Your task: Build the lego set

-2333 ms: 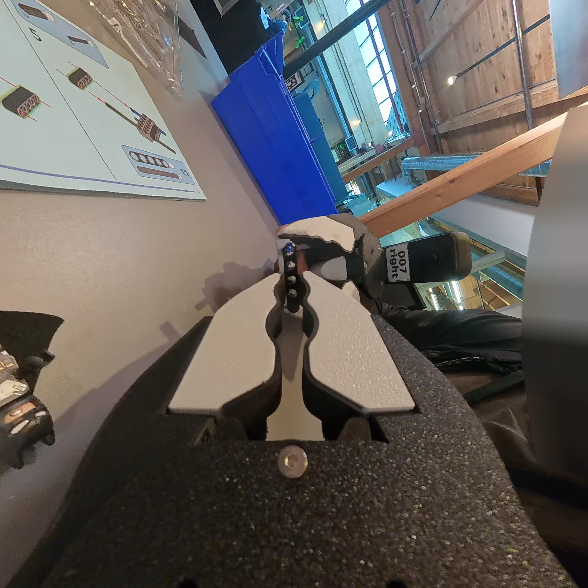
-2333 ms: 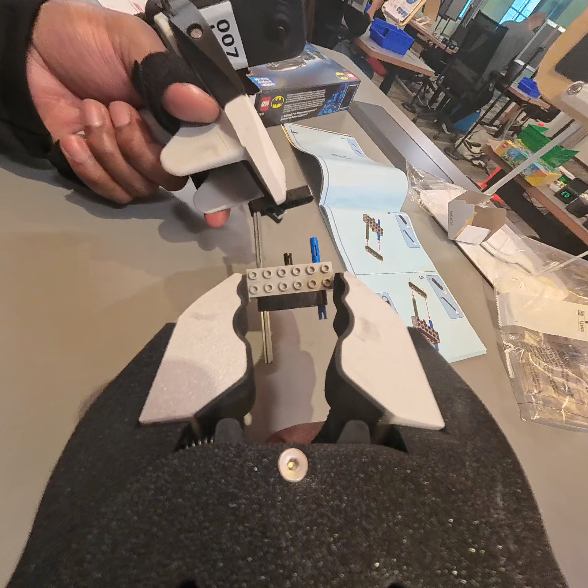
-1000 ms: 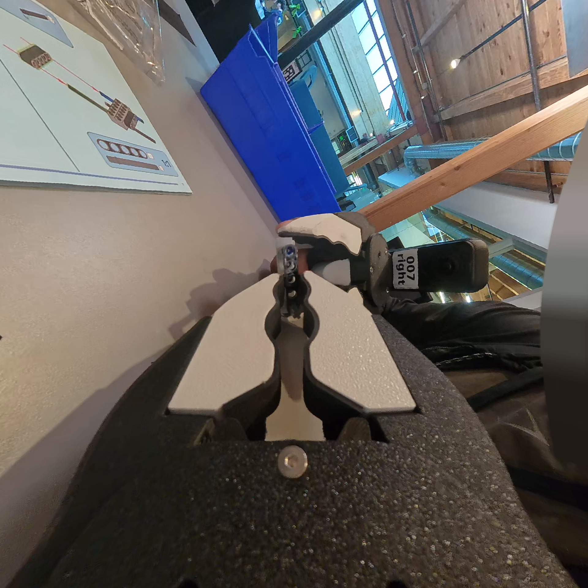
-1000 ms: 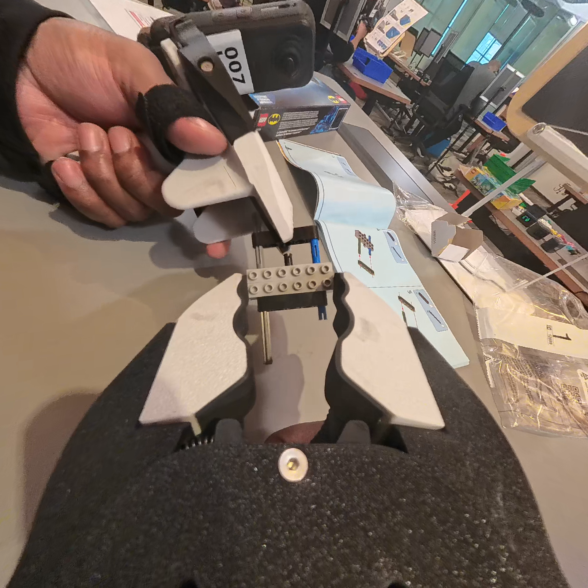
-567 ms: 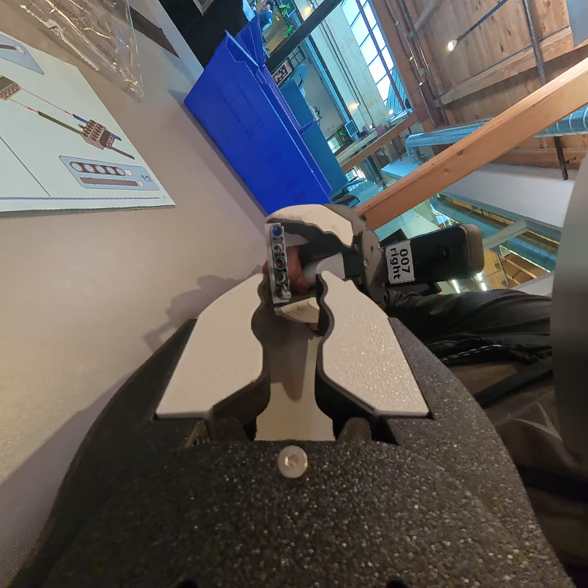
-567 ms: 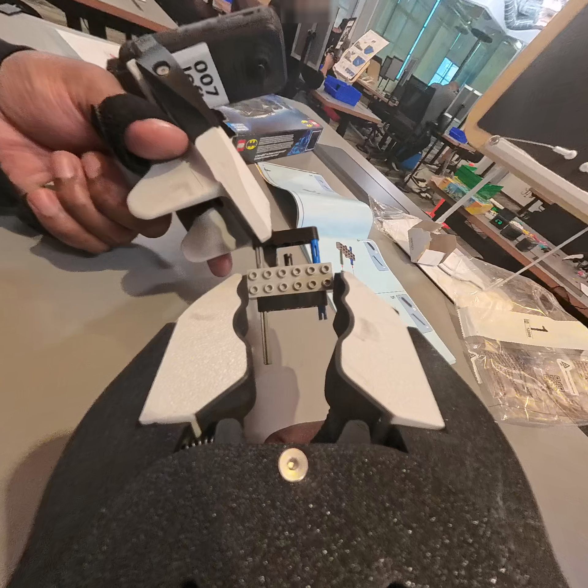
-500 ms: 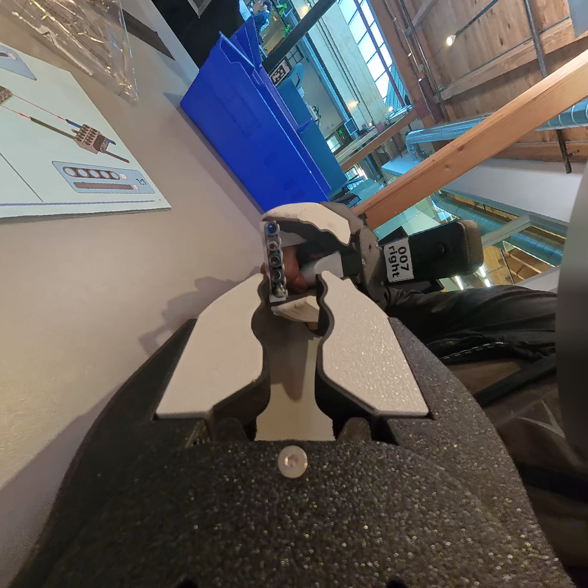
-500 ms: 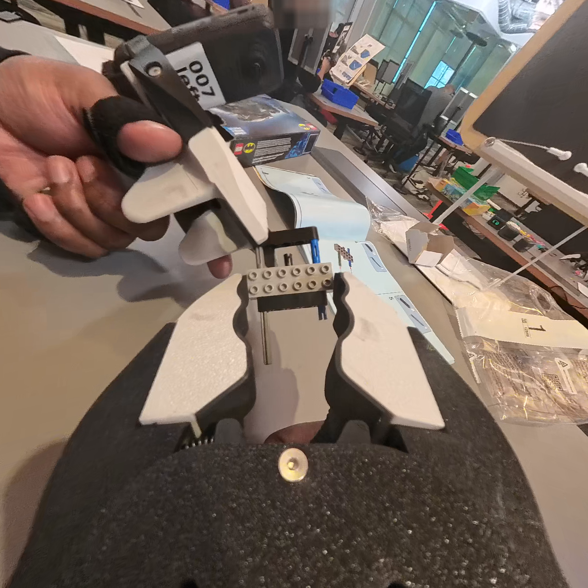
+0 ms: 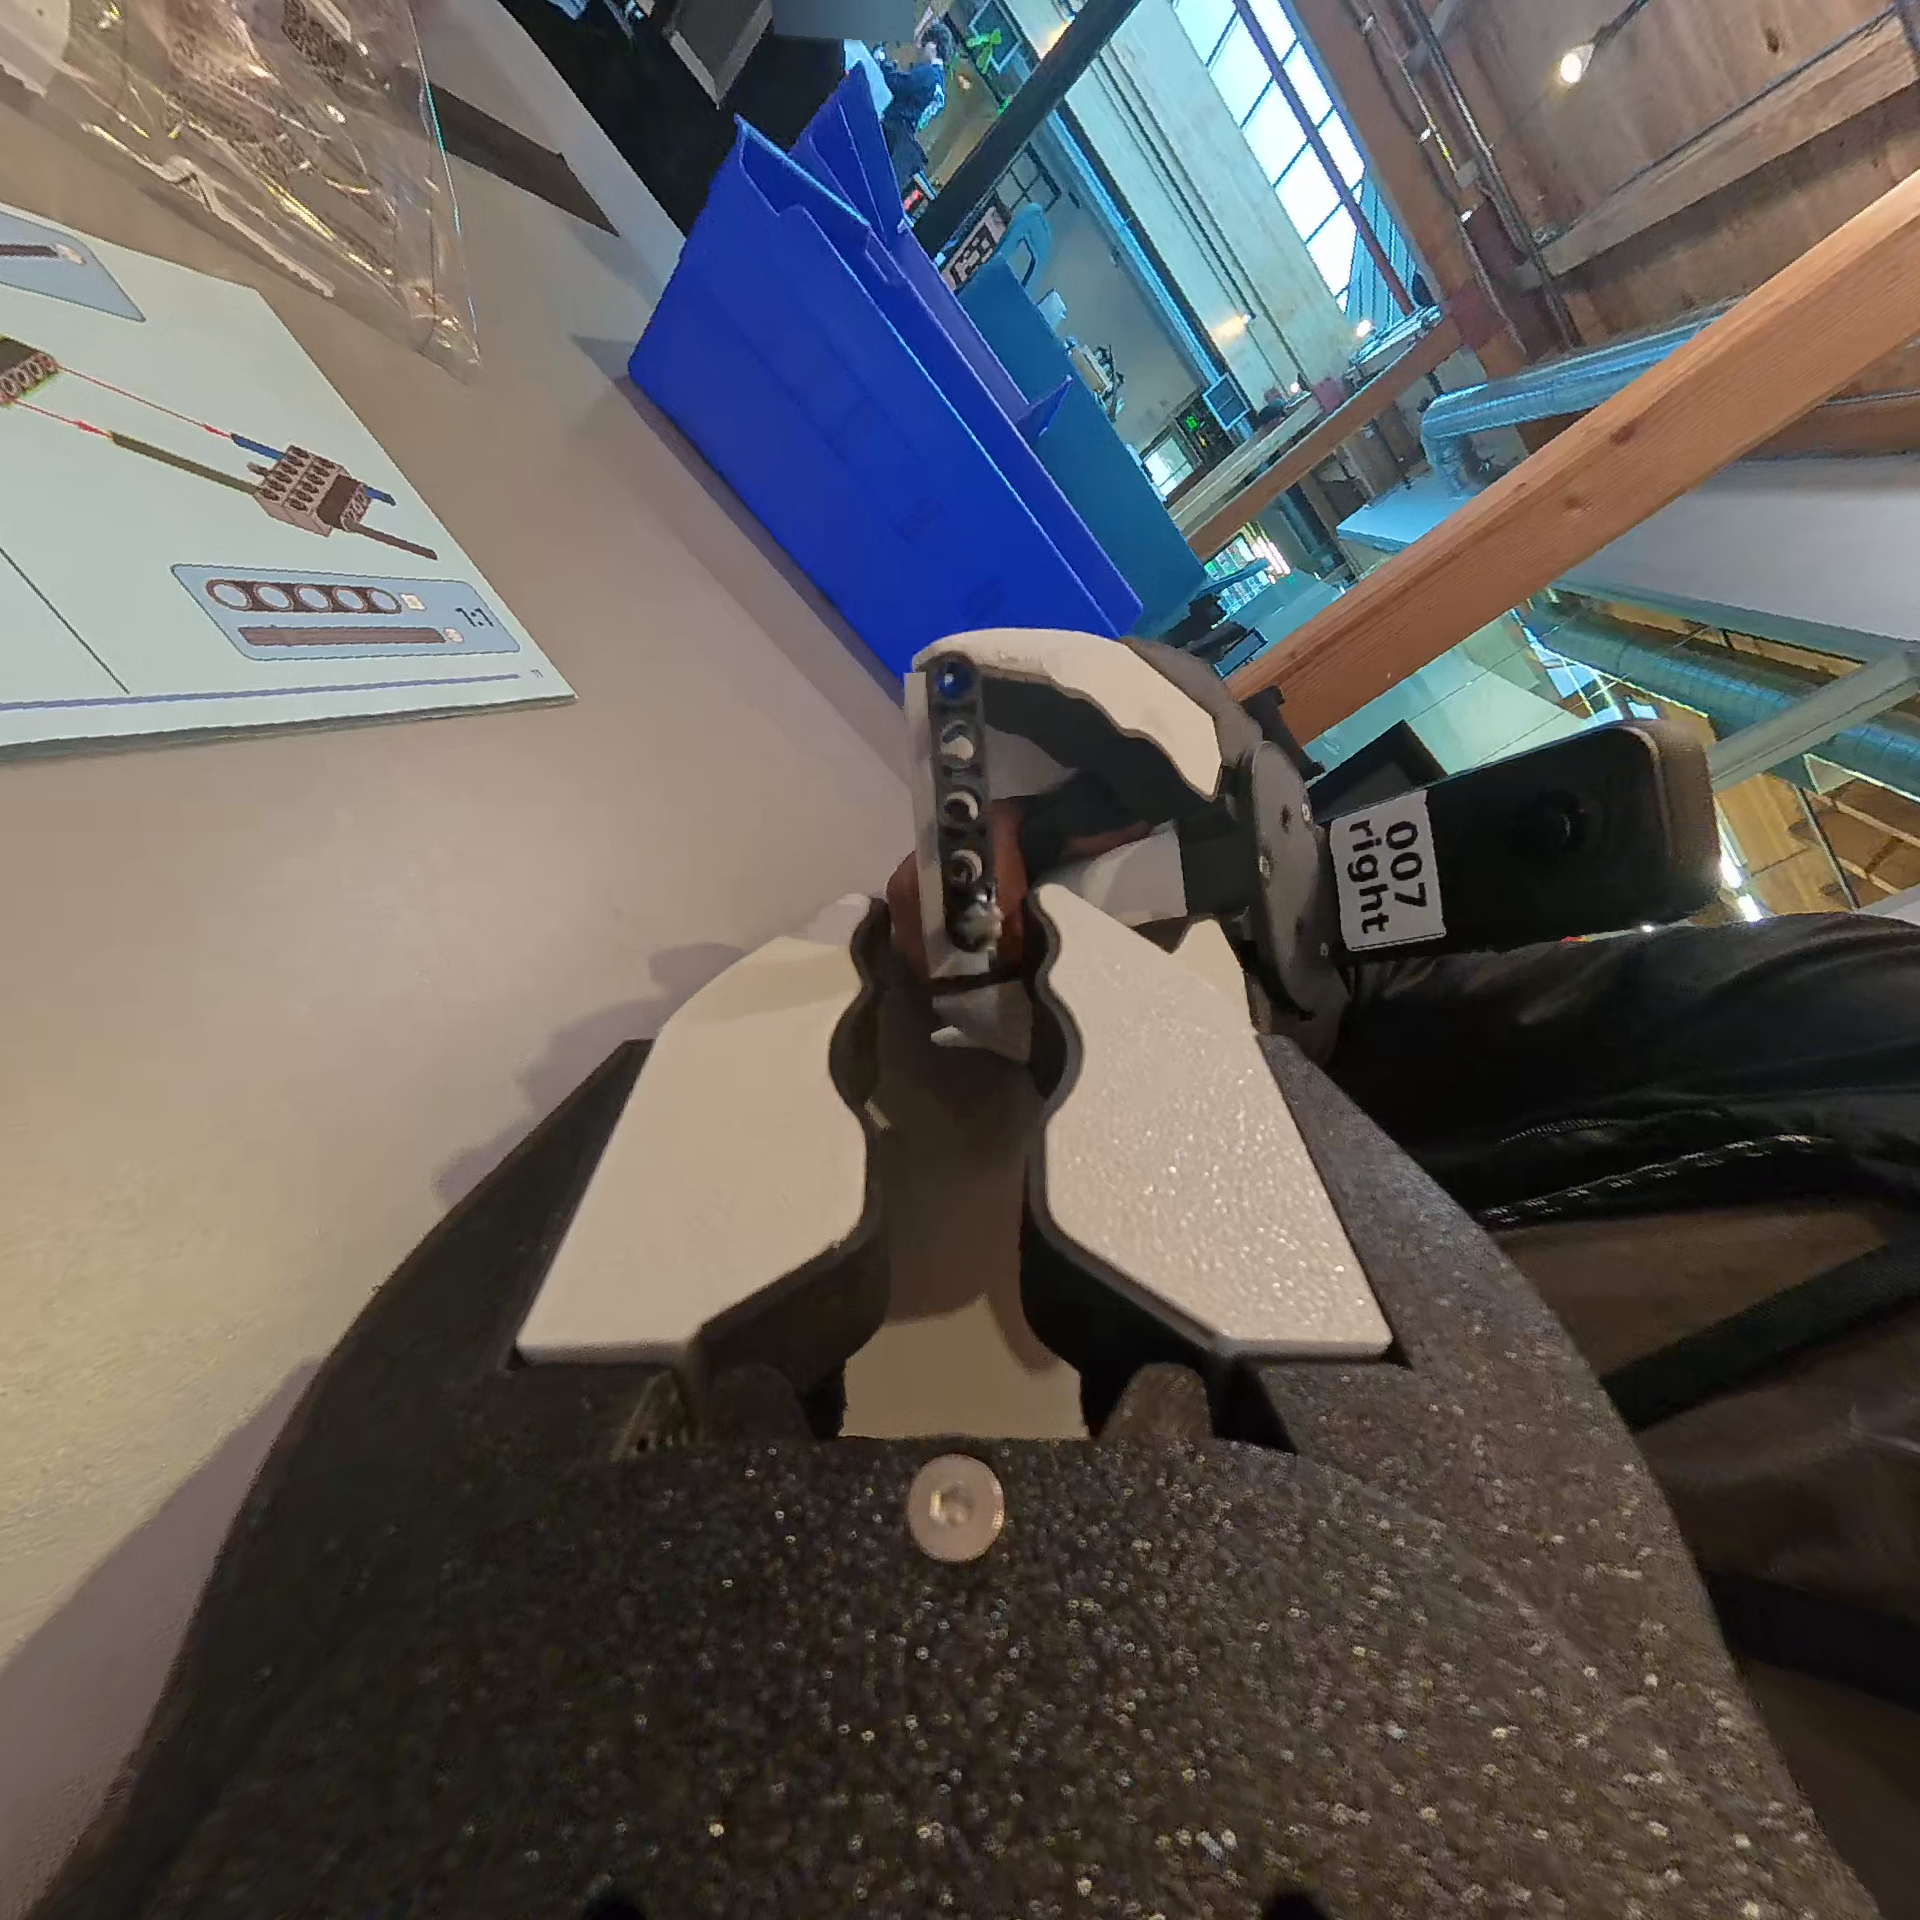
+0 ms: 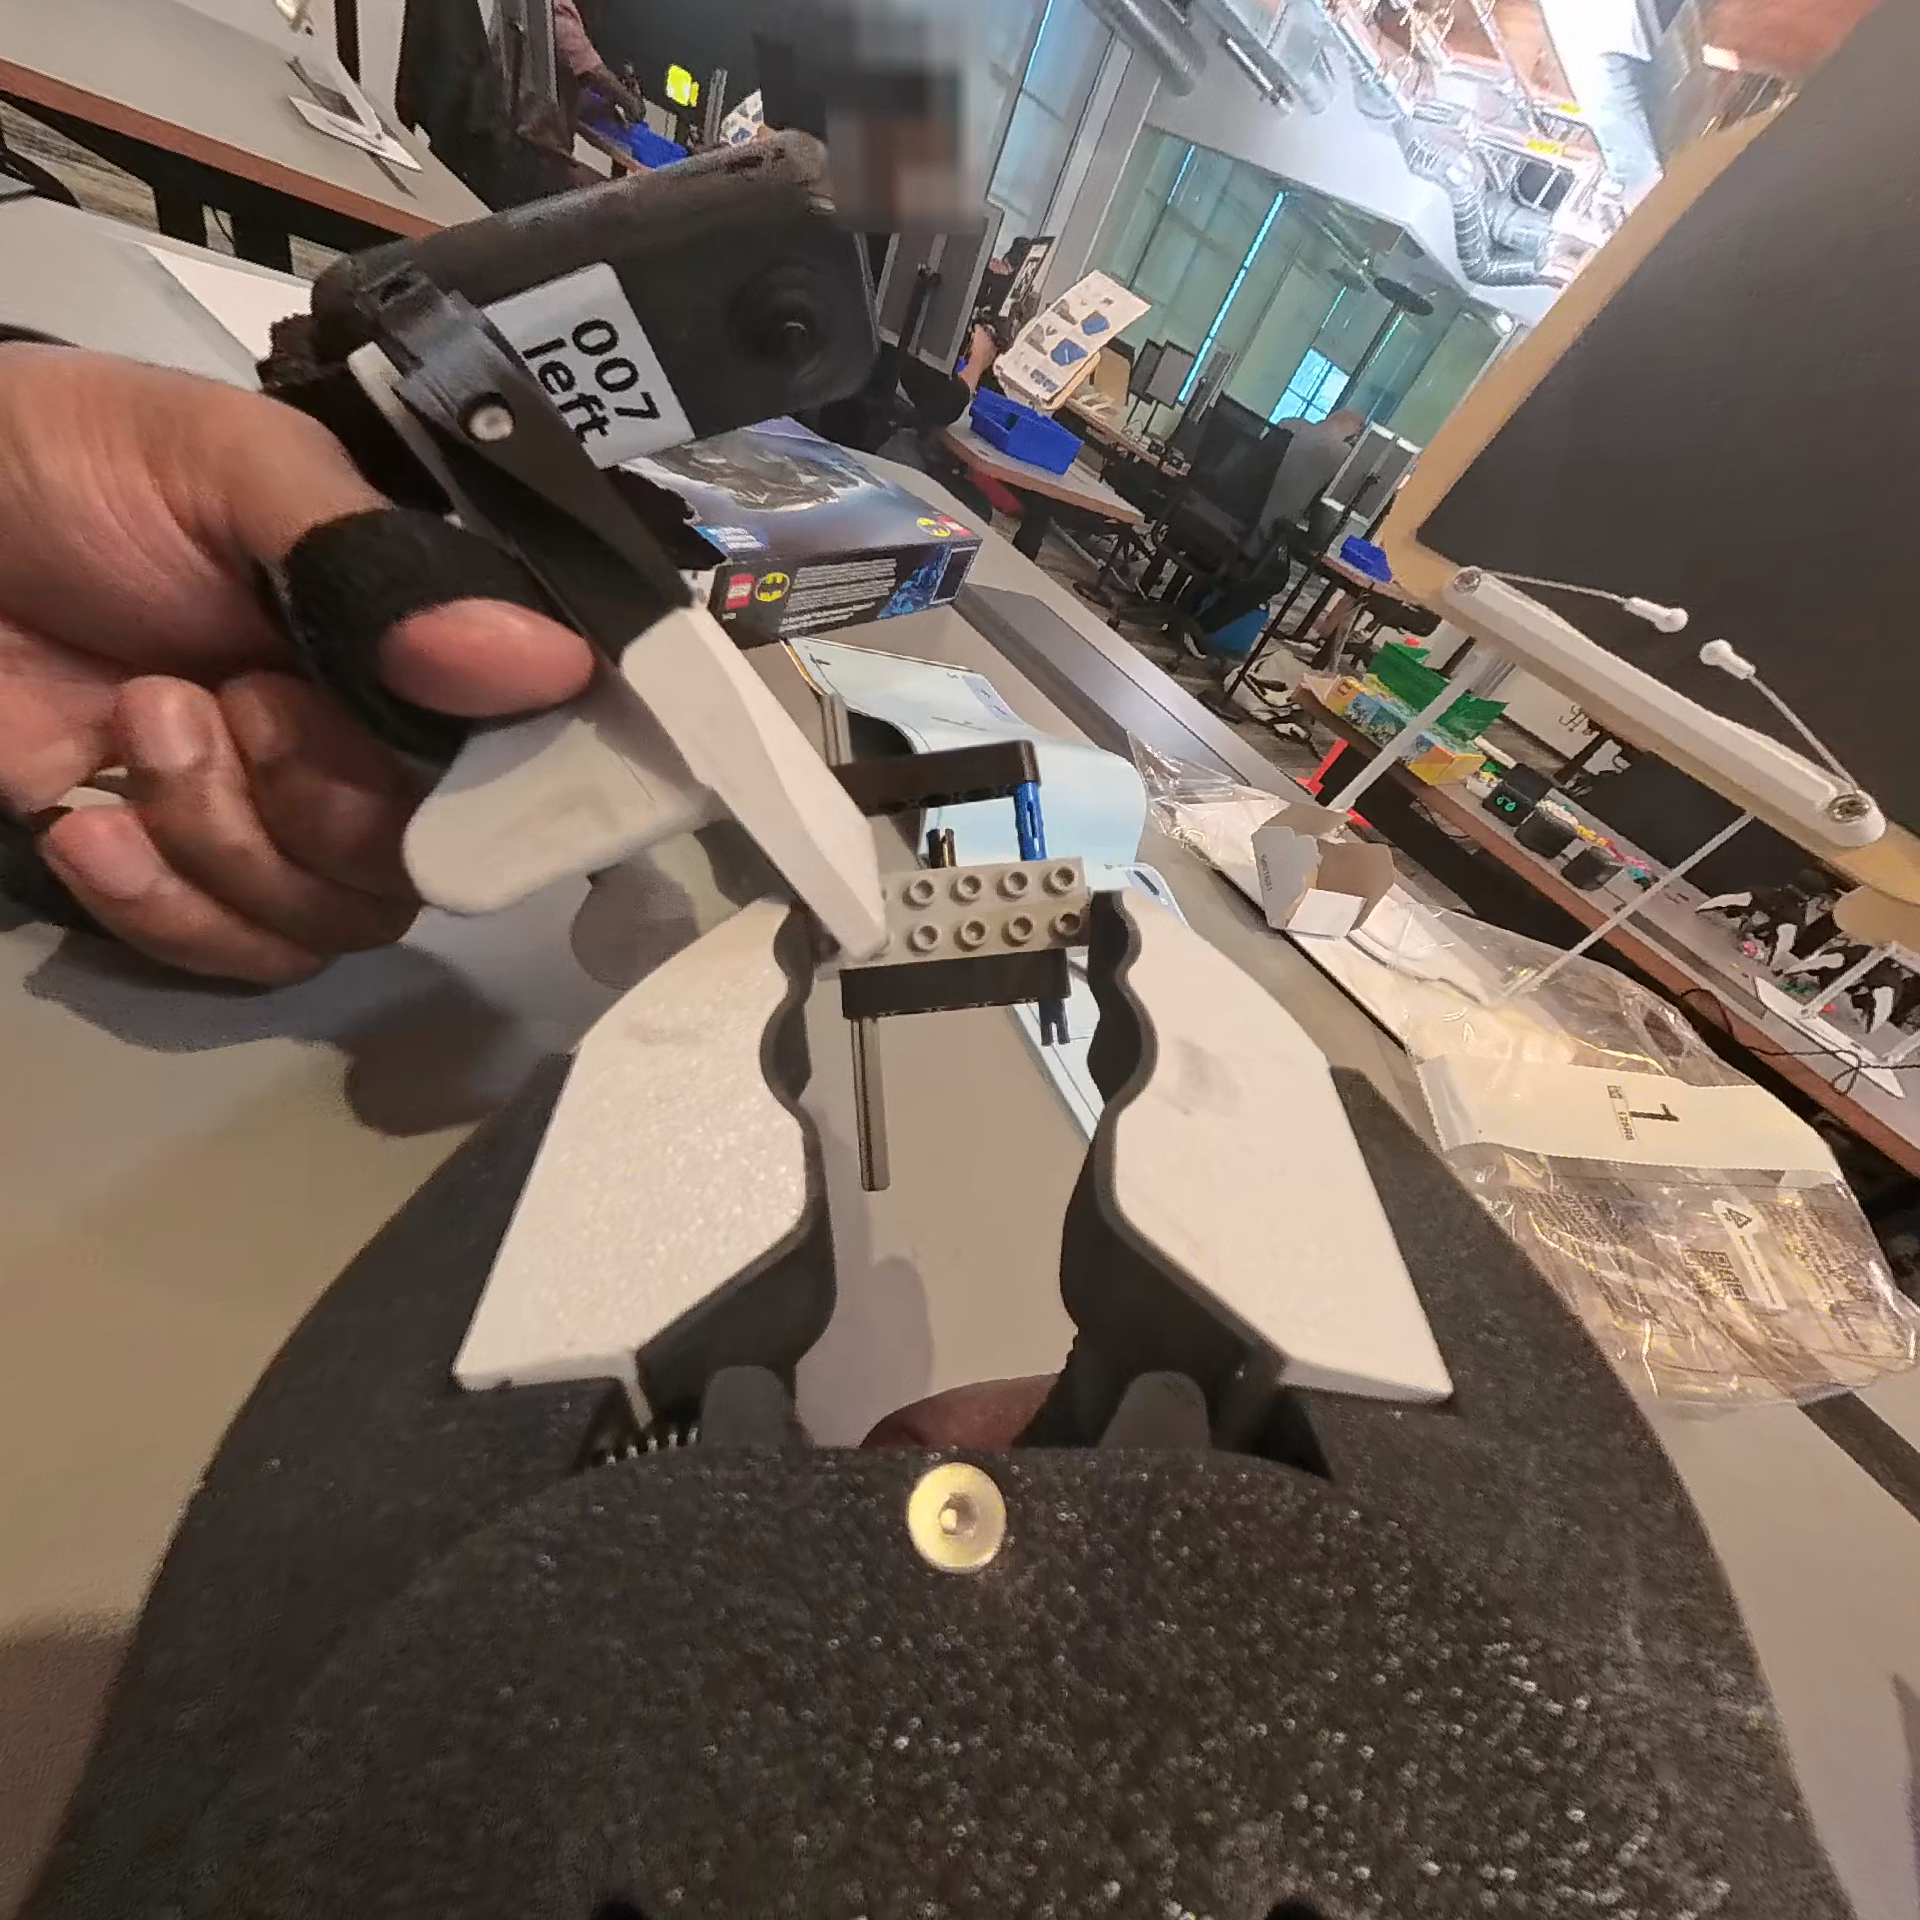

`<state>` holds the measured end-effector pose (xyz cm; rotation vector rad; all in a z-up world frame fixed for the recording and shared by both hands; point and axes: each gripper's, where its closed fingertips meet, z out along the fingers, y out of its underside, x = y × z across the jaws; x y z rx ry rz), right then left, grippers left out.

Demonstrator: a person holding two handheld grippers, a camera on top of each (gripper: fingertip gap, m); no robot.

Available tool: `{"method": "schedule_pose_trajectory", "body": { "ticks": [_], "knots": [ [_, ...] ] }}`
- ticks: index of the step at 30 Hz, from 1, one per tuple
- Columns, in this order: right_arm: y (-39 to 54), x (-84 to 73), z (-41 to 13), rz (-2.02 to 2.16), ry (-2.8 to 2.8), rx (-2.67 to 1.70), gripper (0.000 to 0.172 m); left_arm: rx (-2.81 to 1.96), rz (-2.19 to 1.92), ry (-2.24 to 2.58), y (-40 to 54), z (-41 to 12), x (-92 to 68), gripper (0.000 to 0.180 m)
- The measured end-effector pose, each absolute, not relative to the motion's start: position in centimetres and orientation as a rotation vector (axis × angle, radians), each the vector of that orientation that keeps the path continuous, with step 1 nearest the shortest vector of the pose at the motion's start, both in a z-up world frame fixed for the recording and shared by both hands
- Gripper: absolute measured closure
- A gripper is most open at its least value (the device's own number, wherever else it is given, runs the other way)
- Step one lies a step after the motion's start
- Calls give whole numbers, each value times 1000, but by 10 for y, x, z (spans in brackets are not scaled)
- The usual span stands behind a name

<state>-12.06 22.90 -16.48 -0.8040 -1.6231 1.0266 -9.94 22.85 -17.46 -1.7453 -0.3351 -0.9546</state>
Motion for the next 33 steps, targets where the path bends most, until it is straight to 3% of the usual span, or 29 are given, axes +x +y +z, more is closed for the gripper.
{"method": "schedule_pose_trajectory", "body": {
  "ticks": [5,21,33],
  "knots": [
    [223,-120,-168,996,-1636,-761,120,-1746,-915,-333,231,-178,-97,168],
    [221,-115,-174,917,-1706,-580,119,-1994,-581,-138,216,-187,-111,168],
    [198,-92,-190,1415,-2105,-730,123,-2228,-474,302,186,-207,-89,169]
  ]
}}
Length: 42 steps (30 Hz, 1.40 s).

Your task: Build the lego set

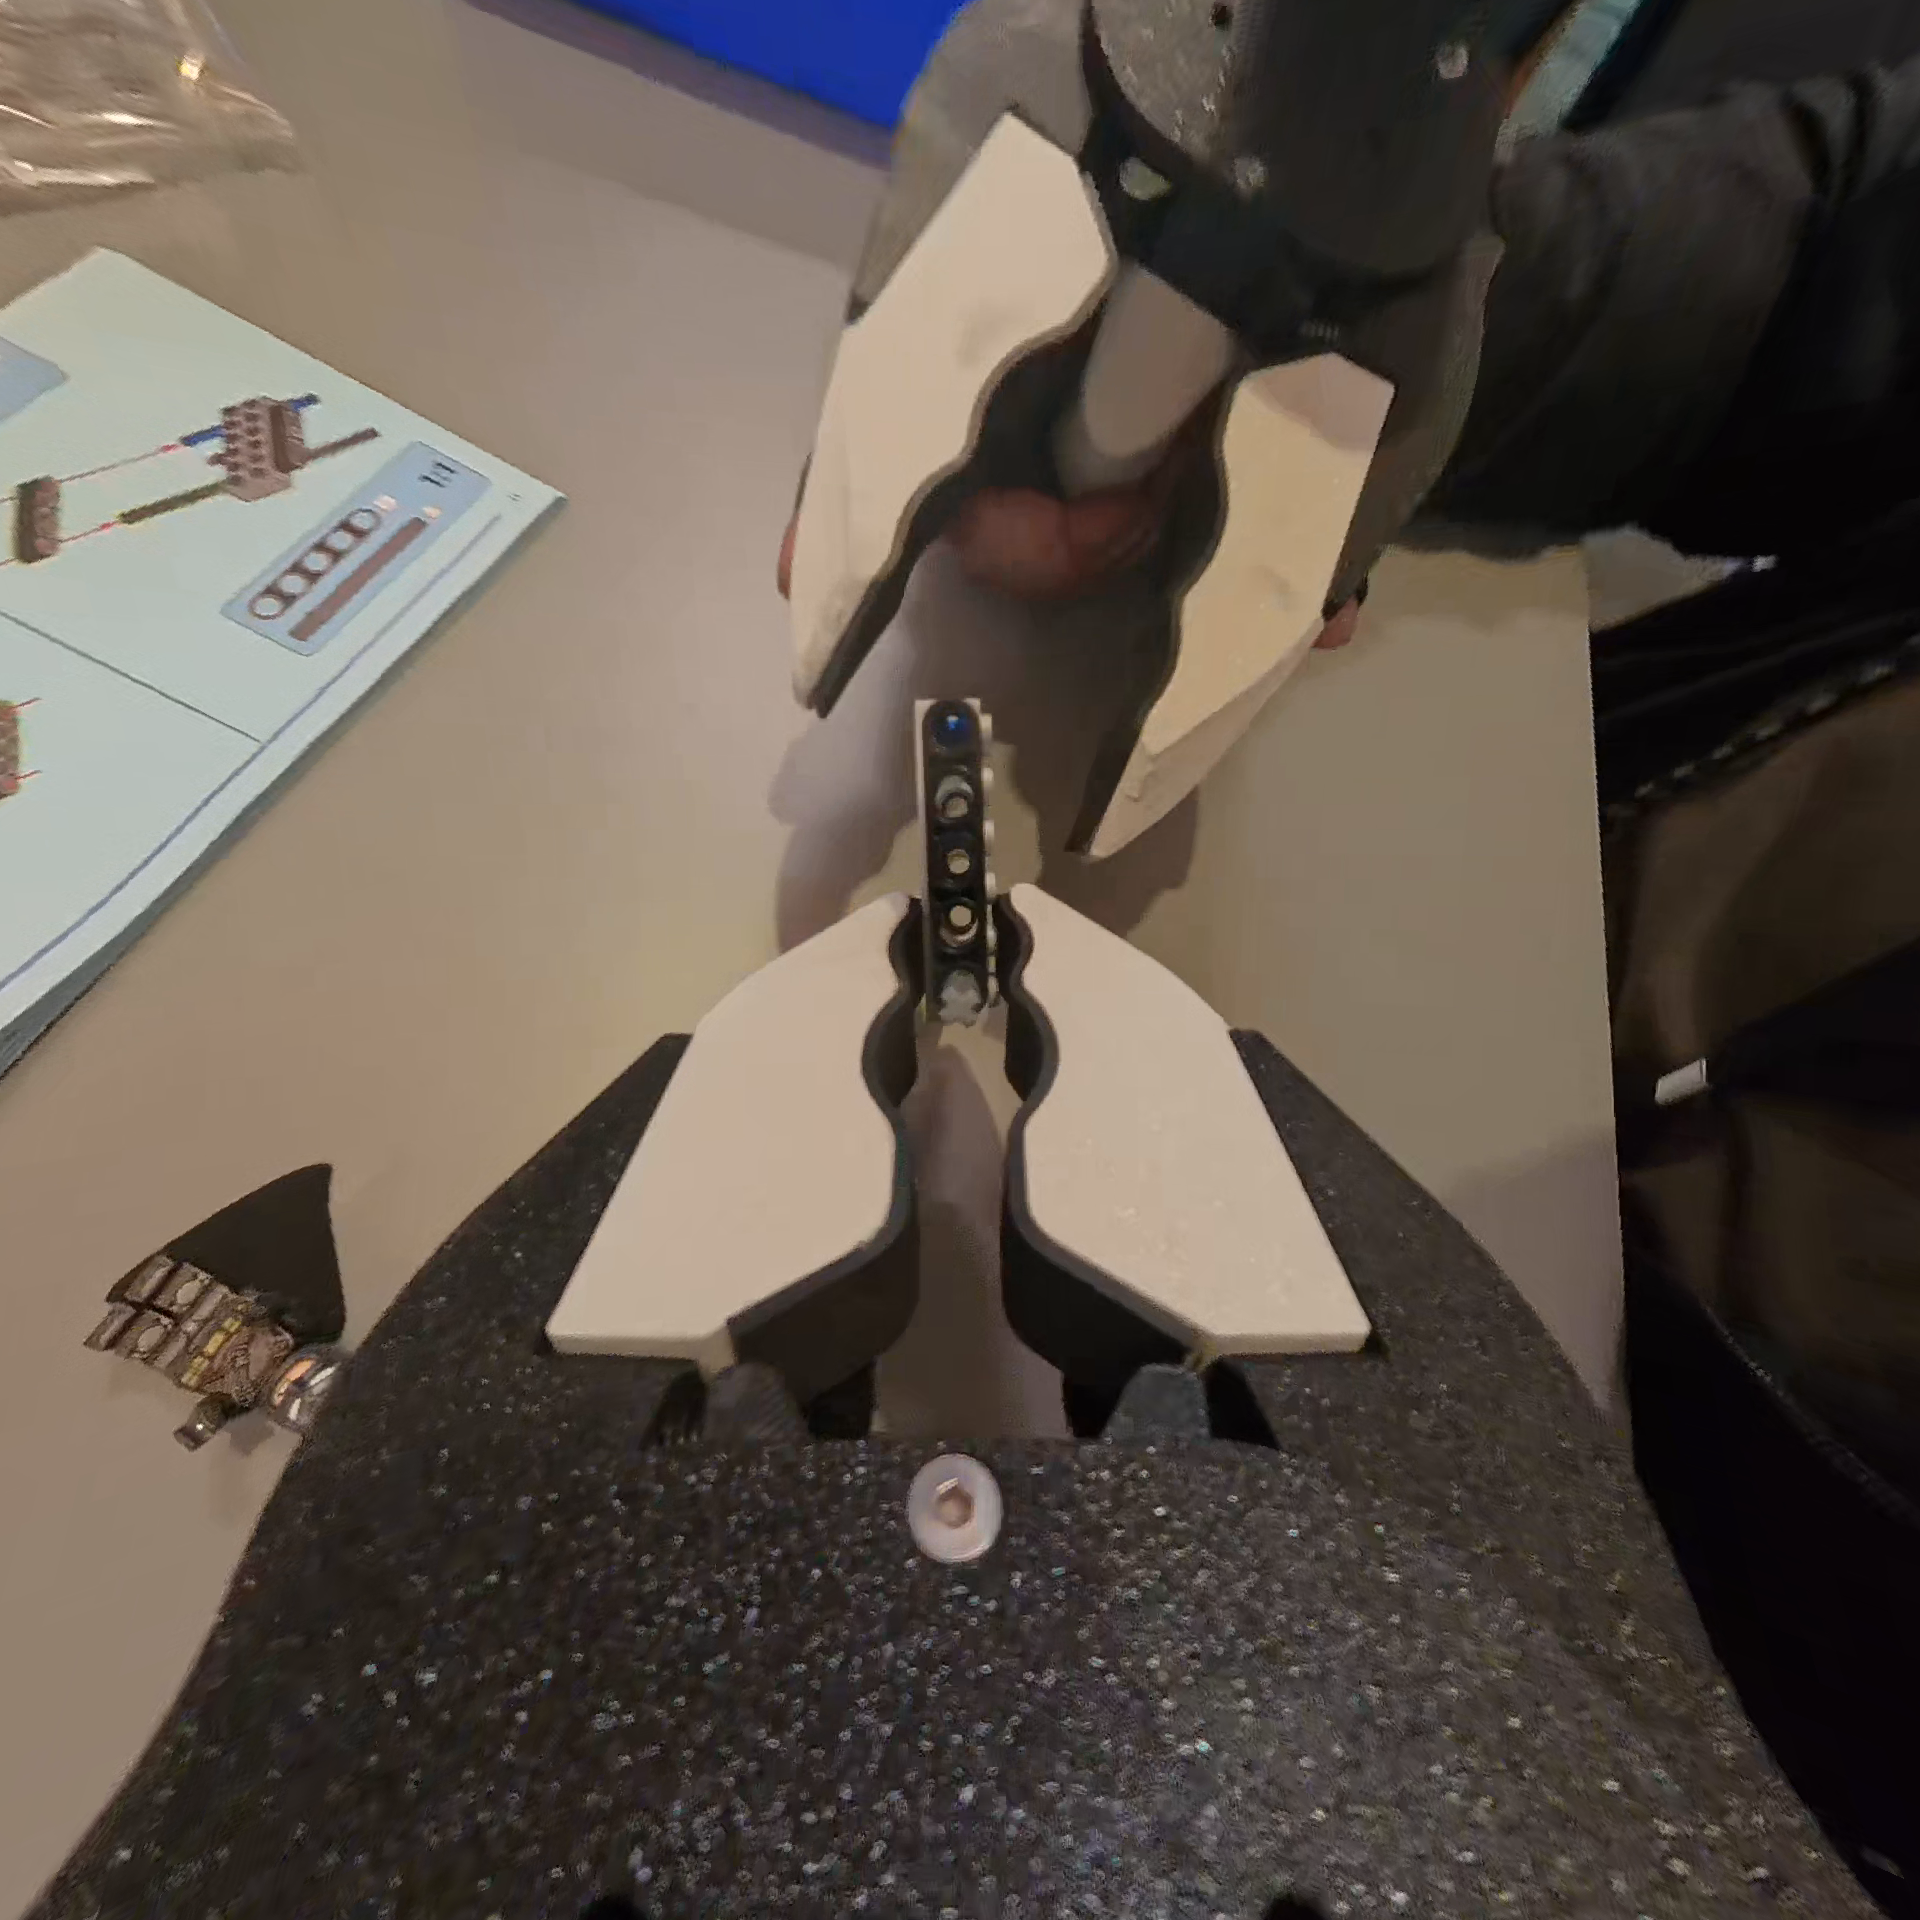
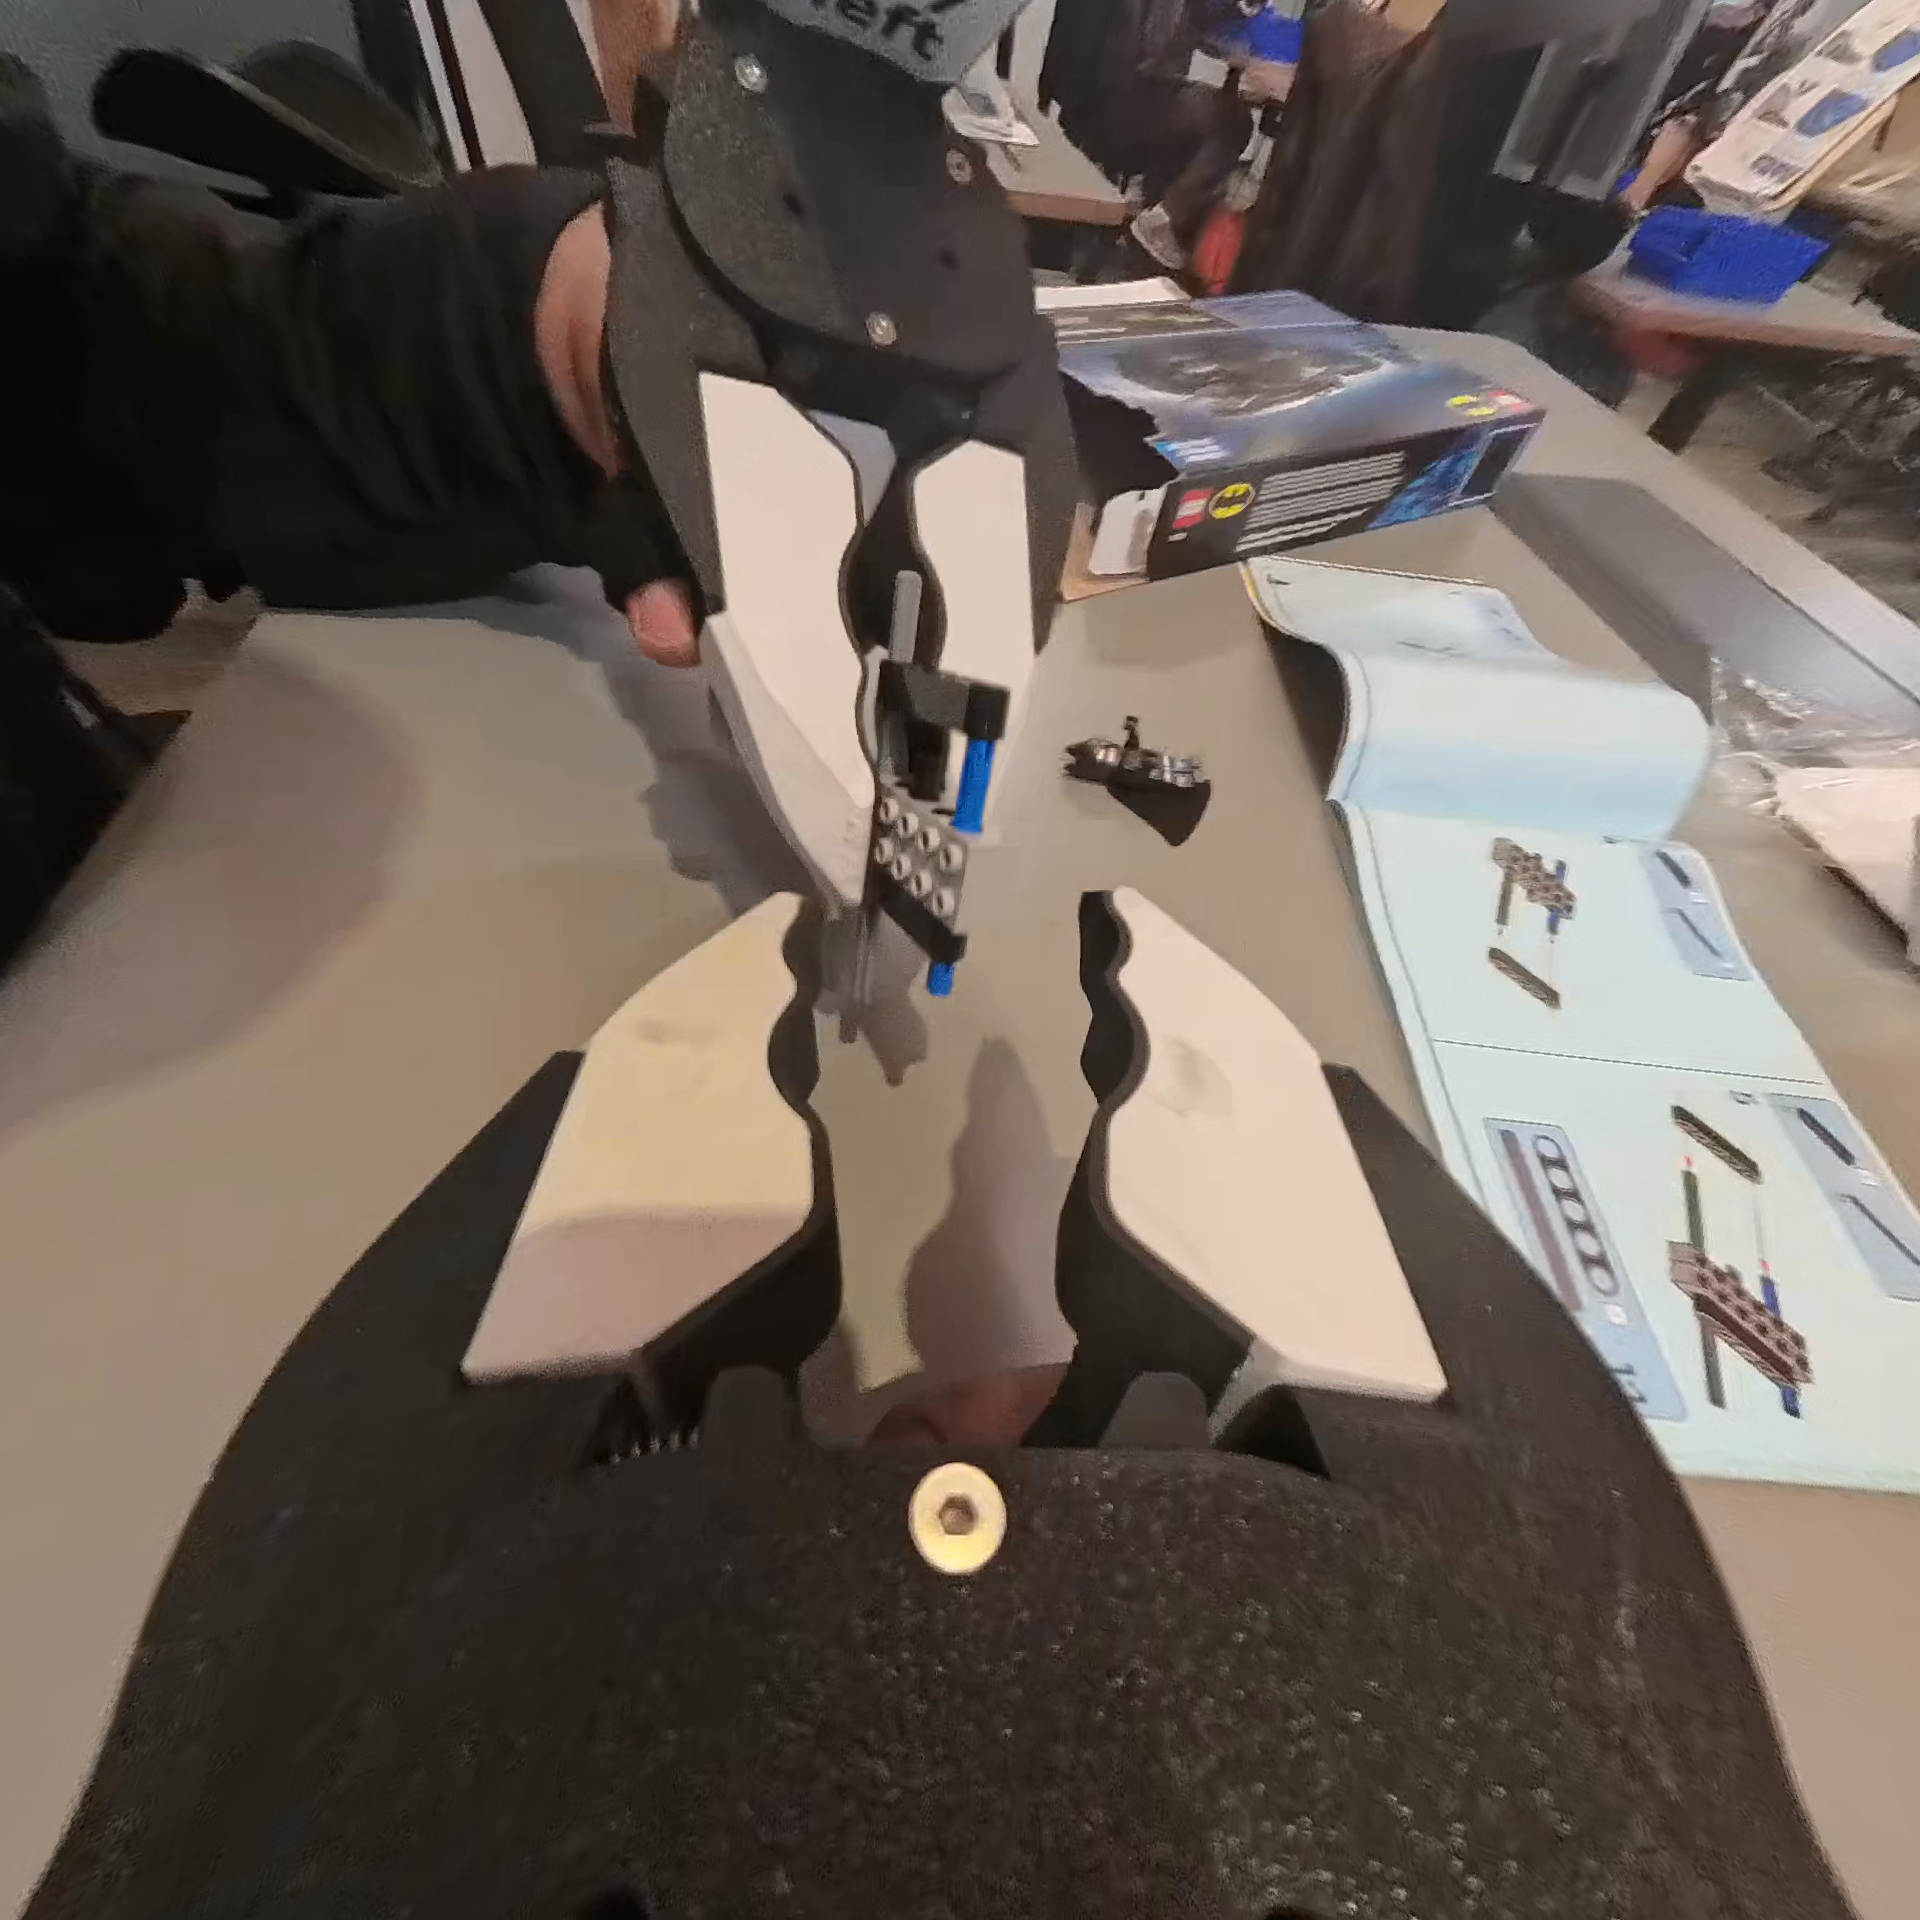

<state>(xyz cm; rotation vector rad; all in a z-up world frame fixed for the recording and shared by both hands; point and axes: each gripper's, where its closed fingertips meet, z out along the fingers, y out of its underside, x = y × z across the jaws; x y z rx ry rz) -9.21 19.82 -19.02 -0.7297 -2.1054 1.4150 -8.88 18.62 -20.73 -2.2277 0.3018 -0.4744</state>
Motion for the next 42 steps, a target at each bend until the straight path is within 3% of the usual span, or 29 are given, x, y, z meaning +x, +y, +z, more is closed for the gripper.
{"method": "schedule_pose_trajectory", "body": {
  "ticks": [4,8,15,22,34,38,42],
  "knots": [
    [188,-87,-195,1415,-2163,-708,131,-2282,-459,403,180,-217,-79,169],
    [185,-83,-199,1393,-2202,-681,153,-2298,-445,436,179,-220,-75,169],
    [193,-90,-189,1467,-2110,-741,157,-2190,-470,345,188,-206,-83,161],
    [205,-93,-169,1663,-1956,-824,159,-2038,-563,250,198,-192,-88,156],
    [206,-91,-155,1800,-1855,-816,159,-1777,-774,146,208,-168,-82,165],
    [212,-93,-157,1635,-1848,-730,154,-1796,-769,159,207,-170,-81,168],
    [225,-94,-157,1257,-1808,-501,136,-1860,-688,173,206,-178,-86,168]
  ]
}}
